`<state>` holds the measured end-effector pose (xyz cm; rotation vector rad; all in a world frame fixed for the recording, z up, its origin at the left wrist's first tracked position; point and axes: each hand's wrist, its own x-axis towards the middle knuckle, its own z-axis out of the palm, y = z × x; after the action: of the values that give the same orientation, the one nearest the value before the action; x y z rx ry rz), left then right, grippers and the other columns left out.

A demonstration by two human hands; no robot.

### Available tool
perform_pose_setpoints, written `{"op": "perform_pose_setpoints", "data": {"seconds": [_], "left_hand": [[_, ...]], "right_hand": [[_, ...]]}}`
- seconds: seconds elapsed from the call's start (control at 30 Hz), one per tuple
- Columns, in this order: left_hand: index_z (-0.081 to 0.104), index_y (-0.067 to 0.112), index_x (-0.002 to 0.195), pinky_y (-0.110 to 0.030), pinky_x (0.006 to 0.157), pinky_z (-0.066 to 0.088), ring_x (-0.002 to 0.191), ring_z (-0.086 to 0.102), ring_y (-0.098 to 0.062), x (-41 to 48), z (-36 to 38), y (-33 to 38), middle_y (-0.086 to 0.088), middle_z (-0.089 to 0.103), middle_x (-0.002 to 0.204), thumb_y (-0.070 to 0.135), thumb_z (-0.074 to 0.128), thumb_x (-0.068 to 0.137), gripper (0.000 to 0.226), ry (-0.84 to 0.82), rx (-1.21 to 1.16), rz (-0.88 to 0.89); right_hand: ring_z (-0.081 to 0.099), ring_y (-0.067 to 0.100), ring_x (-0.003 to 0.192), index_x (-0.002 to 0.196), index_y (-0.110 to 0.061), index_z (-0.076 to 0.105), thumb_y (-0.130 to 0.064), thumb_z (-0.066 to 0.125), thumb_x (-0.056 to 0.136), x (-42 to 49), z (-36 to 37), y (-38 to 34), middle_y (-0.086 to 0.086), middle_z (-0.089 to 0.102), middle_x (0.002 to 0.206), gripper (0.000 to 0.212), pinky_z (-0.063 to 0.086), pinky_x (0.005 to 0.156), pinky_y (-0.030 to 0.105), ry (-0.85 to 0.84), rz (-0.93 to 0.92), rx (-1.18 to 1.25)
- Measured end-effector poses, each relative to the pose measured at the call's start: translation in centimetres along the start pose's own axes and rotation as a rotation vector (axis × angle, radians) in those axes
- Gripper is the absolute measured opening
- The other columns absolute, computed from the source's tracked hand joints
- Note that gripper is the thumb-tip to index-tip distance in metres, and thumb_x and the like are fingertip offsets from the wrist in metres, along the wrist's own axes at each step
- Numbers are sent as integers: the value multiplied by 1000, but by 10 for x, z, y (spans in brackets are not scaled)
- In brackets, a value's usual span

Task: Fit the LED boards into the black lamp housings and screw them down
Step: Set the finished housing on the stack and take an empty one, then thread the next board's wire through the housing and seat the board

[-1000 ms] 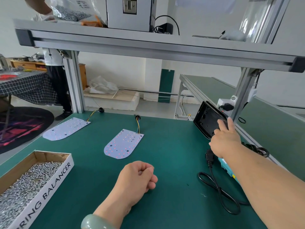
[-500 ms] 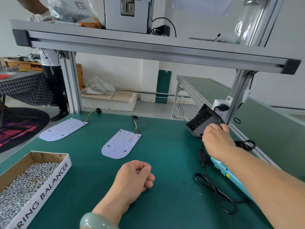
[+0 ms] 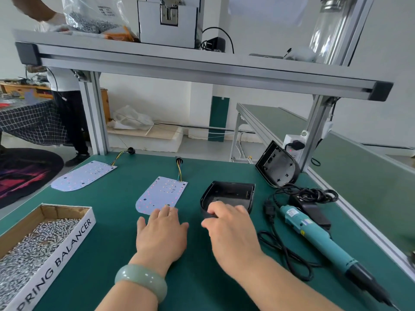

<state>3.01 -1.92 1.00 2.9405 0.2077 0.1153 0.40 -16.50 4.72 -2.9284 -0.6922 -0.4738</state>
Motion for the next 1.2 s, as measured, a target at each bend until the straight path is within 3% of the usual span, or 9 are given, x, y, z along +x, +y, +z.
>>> {"op": "perform_pose_setpoints", "data": {"seconds": [0.2, 0.27, 0.4, 0.6, 0.73, 0.87, 0.97, 1.07, 1.2], "left_hand": [[50, 27, 83, -30, 70, 34, 80, 56, -18, -22, -30, -4, 10, 56, 78, 50, 40, 92, 27, 63, 80, -84], [54, 27, 90, -28, 64, 35, 83, 55, -21, -19, -33, -14, 6, 56, 84, 48, 44, 90, 23, 106, -57, -188], [46, 21, 124, -36, 91, 40, 122, 42, -27, -5, -29, -27, -4, 51, 126, 65, 57, 78, 65, 40, -100, -343], [55, 13, 98, -31, 76, 46, 97, 58, -27, 2, -30, -35, -6, 61, 101, 61, 74, 62, 63, -65, -262, -375], [48, 6, 61, -27, 50, 27, 49, 39, -22, 0, -37, -41, -5, 48, 53, 22, 60, 89, 34, 161, -843, -280], [64, 15, 76, -36, 60, 46, 60, 56, -24, -18, -58, -21, -14, 67, 71, 21, 59, 93, 19, 241, -1322, -22], [71, 27, 83, -30, 58, 54, 65, 66, -16, -39, -66, 1, -4, 74, 80, 21, 69, 82, 7, 112, -1518, 252], [73, 22, 83, -23, 62, 51, 66, 62, -12, -47, -64, 11, -5, 72, 77, 34, 71, 71, 17, 51, -1483, 452], [73, 20, 85, -45, 80, 49, 81, 65, -33, -41, -63, 5, -17, 72, 91, 46, 60, 81, 30, 192, -1600, 410]], "right_hand": [[56, 25, 99, 106, -17, 68, -2, 49, 80, -12, -2, -10, 3, 56, 117, 36, 32, 84, 34, -112, 101, 10], [57, 24, 97, 102, -19, 68, -8, 51, 82, -14, -6, -12, 1, 60, 110, 29, 34, 86, 34, -126, 150, 22], [53, 22, 108, 102, -22, 69, -19, 48, 86, -19, -2, -14, -4, 59, 116, 26, 35, 91, 33, -88, 165, 50], [57, 17, 117, 92, -18, 74, -16, 67, 79, -31, 7, -20, -5, 63, 123, 16, 41, 100, 26, 230, 106, 339], [50, -7, 115, 123, -27, 61, -23, 61, 90, -31, 3, -17, -23, 55, 124, 33, 35, 99, 9, 313, 205, 650], [52, -10, 114, 134, -40, 34, -25, 65, 90, -24, -6, -13, -25, 52, 125, 56, 43, 99, 18, 300, 364, 1197], [60, 5, 115, 138, -20, 42, -22, 69, 88, -21, -17, -6, -6, 63, 127, 58, 47, 101, 32, 331, 315, 1536], [68, 14, 91, 107, -16, 66, -8, 60, 80, -24, -34, 3, 4, 74, 100, 29, 52, 81, 26, 490, 192, 1437], [63, 14, 71, 88, -18, 68, 0, 56, 78, -37, -48, 15, 3, 71, 79, 25, 48, 68, 18, 497, 22, 1283]]}}
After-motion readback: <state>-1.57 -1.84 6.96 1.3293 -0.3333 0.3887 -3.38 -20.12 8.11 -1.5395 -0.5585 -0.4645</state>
